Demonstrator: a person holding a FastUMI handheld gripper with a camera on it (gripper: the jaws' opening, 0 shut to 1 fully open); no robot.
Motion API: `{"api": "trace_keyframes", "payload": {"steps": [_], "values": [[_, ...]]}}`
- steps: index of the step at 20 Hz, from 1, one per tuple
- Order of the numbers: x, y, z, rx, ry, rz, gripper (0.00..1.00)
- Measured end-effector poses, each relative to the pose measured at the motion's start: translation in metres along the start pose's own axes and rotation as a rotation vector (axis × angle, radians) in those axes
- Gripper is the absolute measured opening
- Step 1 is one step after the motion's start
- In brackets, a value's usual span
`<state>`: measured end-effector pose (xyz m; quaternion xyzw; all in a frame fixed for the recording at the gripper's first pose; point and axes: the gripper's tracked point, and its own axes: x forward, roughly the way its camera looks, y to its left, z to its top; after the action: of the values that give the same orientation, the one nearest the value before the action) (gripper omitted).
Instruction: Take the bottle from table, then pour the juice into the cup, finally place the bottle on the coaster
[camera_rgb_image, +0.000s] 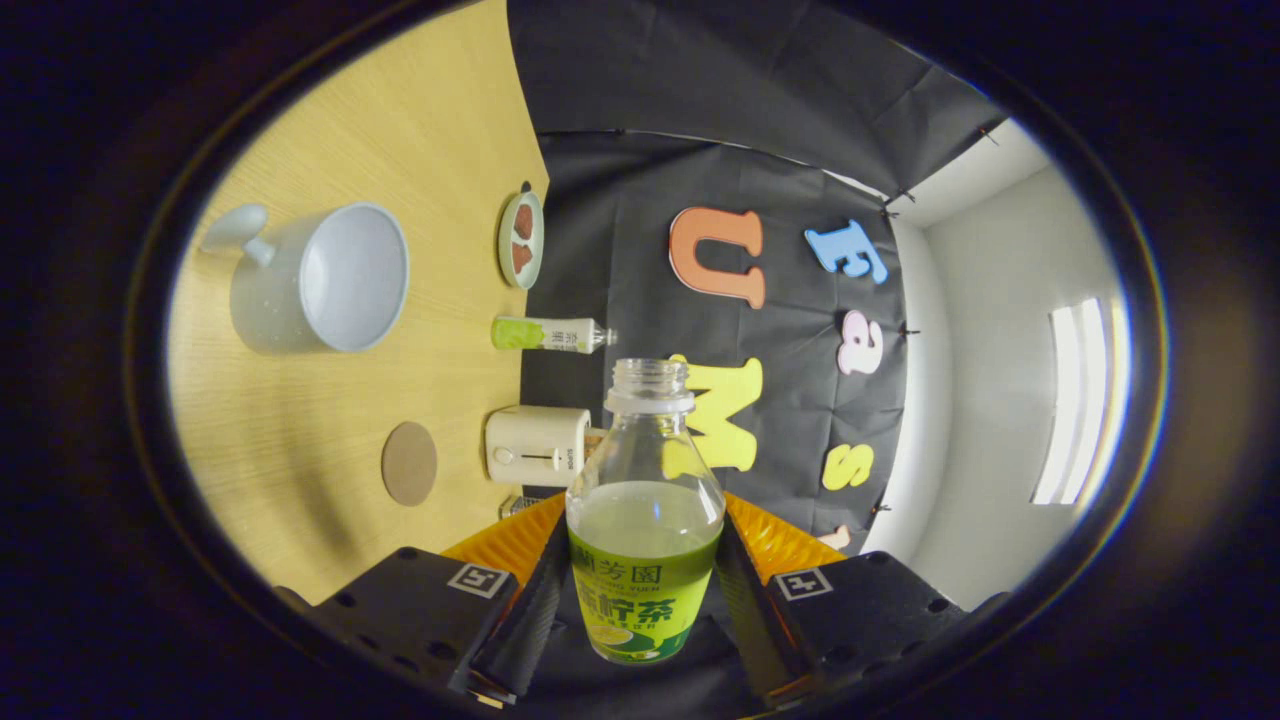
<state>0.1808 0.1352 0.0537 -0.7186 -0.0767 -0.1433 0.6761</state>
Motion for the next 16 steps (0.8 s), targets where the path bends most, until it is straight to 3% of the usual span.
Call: {"api": "trace_keyframes", "payload": {"steps": [16], "values": [[-0.001,-0.008,0.013,-0.172,0.023,-0.072,0.81]]}}
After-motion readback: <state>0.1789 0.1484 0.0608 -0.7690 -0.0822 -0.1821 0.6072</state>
